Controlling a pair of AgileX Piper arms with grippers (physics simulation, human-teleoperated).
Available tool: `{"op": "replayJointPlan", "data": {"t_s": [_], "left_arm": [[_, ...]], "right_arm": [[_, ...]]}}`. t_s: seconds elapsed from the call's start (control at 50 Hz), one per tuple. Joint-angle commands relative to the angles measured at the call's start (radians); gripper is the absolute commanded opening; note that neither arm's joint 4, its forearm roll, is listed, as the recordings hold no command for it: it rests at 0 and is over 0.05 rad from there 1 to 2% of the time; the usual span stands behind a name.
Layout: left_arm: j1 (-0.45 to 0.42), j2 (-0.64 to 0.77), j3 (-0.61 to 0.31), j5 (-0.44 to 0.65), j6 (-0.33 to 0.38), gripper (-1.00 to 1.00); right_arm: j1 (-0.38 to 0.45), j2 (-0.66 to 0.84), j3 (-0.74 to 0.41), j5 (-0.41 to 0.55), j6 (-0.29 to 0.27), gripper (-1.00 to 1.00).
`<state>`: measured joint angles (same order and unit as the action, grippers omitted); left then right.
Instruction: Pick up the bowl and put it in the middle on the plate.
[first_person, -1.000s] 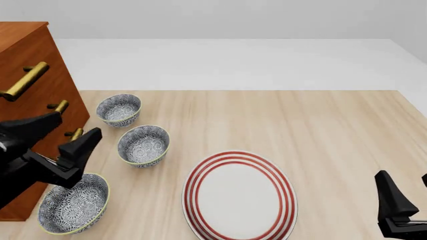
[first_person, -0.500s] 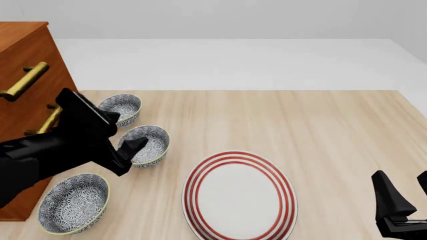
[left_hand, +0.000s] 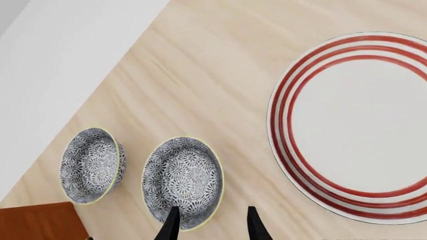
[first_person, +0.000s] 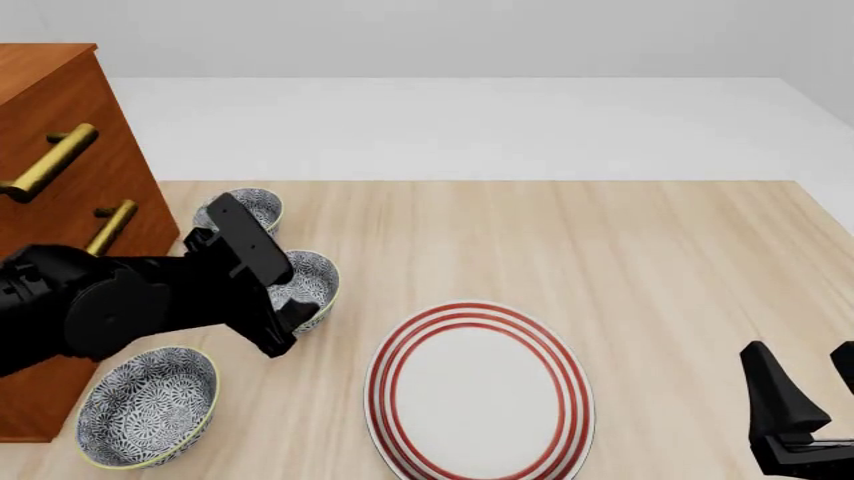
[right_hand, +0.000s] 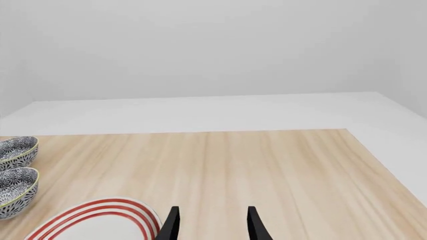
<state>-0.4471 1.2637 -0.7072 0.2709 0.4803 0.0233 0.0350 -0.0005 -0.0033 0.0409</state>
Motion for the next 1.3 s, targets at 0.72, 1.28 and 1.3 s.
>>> {"op": "replayJointPlan", "data": {"t_s": [0.72, 1.28, 1.3], "left_arm": [[0.070, 0.290, 0.117, -0.253, 0.110, 1.00], [0.116, 0.385, 0.130, -0.332, 0.137, 1.00], [0.115, 0.383, 0.128, -0.329, 0.136, 1.00]], "right_arm": [[0.006, -0.010, 0.000, 0.003, -0.003, 1.00], [0.006, -0.012, 0.000, 0.005, -0.004, 1.00], [0.007, -0.011, 0.000, 0.005, -0.003, 1.00]]}}
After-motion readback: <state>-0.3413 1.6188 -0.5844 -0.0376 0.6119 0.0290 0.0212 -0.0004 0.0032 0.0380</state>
